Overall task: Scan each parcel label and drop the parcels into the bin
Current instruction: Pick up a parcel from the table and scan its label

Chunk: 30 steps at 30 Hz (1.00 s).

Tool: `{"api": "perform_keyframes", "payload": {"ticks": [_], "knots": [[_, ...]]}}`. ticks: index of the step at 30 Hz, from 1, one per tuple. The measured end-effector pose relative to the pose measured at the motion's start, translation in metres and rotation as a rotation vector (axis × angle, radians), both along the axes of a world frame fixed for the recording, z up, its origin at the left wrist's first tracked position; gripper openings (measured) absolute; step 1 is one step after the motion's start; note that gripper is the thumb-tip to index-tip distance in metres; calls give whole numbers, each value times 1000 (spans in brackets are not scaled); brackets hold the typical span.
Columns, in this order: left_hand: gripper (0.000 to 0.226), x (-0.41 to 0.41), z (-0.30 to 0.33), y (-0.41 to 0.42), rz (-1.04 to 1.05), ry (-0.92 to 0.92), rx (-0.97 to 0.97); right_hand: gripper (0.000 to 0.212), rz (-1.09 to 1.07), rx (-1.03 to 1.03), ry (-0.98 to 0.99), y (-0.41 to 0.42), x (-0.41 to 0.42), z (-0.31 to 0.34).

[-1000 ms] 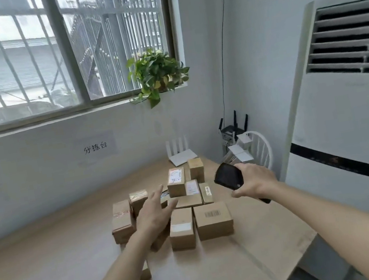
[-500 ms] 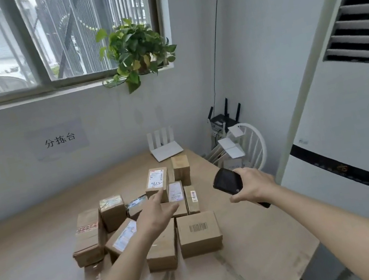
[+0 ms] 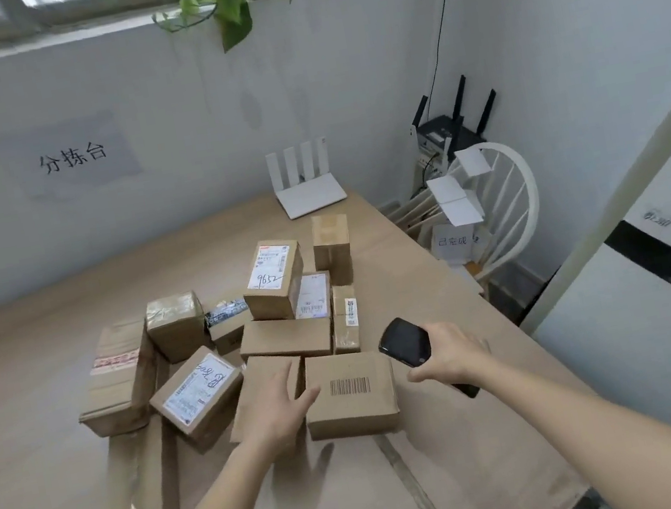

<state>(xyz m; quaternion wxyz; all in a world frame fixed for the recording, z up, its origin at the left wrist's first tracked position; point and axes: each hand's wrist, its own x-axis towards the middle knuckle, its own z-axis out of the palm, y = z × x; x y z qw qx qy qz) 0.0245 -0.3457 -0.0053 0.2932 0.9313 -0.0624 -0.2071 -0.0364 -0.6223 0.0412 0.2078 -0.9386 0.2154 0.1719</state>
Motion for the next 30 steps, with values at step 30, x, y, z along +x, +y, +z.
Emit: {"api": "perform_keyframes", "payload": {"ticks": [30], "knots": [[71,31,-129,-80,517,439,-178,71,3,371,193,-50,83,-171]]}}
